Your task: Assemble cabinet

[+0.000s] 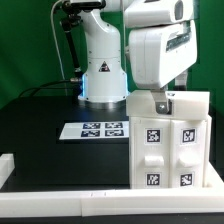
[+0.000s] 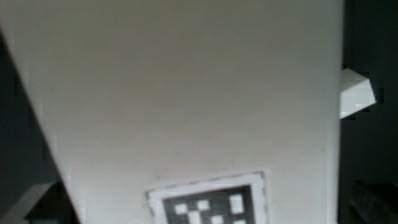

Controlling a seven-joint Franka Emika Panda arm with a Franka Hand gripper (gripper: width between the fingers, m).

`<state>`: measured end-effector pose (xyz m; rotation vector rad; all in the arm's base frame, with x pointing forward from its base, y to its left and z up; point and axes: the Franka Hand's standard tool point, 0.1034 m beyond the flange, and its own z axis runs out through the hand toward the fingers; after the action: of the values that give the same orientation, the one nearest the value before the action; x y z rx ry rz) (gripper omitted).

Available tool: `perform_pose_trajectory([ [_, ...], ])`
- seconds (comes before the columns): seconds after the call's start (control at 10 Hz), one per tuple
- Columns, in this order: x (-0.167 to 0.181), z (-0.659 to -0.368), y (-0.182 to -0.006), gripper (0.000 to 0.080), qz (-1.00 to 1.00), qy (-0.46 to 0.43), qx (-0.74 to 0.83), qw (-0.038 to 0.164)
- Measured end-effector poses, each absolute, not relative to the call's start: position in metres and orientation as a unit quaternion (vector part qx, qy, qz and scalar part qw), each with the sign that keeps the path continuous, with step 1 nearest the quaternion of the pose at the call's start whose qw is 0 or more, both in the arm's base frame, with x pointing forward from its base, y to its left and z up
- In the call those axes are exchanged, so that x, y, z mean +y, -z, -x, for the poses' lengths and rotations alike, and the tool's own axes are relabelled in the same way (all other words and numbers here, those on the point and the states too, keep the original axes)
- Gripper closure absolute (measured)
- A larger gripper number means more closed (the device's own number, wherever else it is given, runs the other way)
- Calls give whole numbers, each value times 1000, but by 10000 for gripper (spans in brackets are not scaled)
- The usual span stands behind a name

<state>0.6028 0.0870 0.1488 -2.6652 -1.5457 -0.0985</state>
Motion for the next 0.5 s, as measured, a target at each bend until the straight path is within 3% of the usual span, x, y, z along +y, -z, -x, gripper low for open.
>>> perform_pose_trajectory([
  [0.1, 87, -603, -149, 245, 869, 32, -493, 30],
  [0.3, 87, -603, -149, 241, 874, 32, -484, 31],
  [0.5, 85, -603, -149, 241, 924, 30, -378, 42],
])
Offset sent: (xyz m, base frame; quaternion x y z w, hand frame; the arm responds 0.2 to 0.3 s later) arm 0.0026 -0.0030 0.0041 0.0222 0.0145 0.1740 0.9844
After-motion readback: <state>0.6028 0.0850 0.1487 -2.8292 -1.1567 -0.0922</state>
